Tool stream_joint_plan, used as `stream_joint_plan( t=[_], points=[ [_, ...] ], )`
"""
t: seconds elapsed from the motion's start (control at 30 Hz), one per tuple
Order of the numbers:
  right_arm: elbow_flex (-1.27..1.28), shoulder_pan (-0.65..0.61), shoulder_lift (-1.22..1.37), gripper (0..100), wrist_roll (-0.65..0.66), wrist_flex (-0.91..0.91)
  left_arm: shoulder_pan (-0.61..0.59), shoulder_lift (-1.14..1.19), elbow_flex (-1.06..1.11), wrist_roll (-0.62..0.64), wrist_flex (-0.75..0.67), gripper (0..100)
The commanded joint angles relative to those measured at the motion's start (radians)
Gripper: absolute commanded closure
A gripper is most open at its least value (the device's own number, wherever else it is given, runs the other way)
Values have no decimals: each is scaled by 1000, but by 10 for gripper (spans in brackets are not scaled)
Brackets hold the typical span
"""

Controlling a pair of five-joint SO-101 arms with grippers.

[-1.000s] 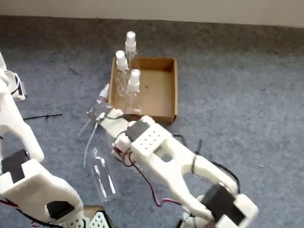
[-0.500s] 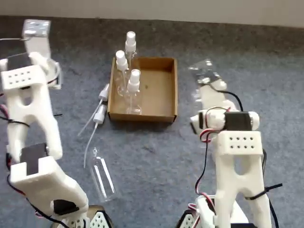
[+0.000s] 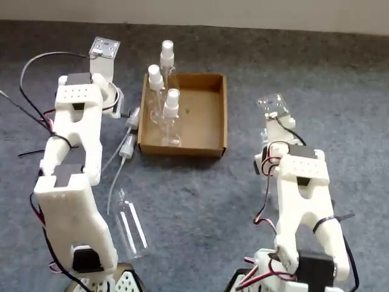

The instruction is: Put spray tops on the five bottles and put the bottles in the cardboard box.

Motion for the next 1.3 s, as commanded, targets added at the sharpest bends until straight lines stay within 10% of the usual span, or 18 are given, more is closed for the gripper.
stream_joint_plan(
  t=[0.0, 1.27],
  points=[
    [-12, 8, 54, 995, -20, -61, 41, 7, -67, -5, -11, 758],
    [-5, 7, 134, 995, -17, -59, -58, 22, -108, -69, 35, 786]
  ],
)
